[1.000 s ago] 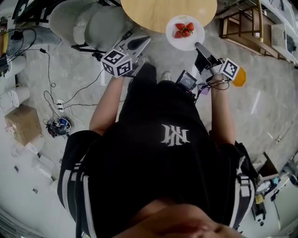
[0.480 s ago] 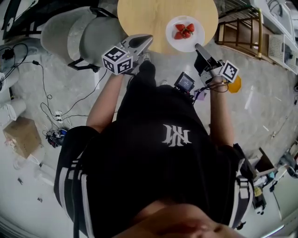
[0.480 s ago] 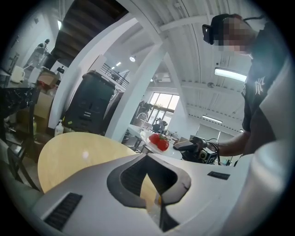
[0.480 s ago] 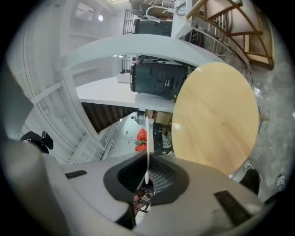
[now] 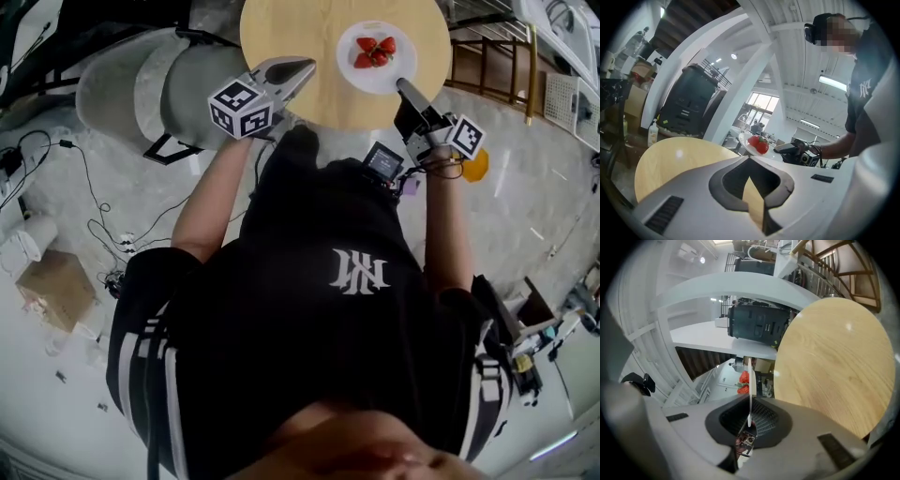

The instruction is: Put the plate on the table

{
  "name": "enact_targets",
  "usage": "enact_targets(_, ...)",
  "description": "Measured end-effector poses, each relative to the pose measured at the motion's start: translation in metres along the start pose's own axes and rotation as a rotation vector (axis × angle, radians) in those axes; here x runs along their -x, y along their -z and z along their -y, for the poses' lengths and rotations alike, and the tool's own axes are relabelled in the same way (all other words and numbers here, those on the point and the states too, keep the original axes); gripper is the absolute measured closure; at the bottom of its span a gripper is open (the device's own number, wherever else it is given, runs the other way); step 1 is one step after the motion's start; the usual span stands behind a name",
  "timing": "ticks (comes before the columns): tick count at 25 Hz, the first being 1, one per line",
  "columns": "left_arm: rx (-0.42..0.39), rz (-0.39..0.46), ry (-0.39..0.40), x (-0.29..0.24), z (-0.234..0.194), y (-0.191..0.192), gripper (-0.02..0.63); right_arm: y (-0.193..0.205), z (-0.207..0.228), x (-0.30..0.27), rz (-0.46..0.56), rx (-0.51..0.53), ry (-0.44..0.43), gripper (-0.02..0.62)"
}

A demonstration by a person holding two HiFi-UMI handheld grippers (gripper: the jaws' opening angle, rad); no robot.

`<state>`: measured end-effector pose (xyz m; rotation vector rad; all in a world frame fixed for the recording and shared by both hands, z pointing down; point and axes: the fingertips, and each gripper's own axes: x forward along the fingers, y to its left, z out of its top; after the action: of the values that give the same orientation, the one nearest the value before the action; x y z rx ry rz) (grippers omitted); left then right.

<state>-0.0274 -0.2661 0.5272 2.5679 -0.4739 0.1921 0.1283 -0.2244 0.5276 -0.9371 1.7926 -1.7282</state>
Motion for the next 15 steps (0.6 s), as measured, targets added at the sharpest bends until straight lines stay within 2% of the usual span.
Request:
enact_targets(5,0.000,-0.007,0.014,-0.008,-0.012,0.003,0.598,-0.008,0.010,-0.010,0.018,-0.016,0.003,0.581)
enact_targets(12,0.052,-0.022,-0.056,-0.041,-0.055,0.031,0.598,-0.034,0.069,-0.035,-0.015,-0.093,-0.029,0.581)
enact_targets(15,0.068,-0.024,-0.085,-0.047,-0.058,0.040,0.598,-0.042,0.086,-0.039,-0.022,-0.111,-0.032,0.581)
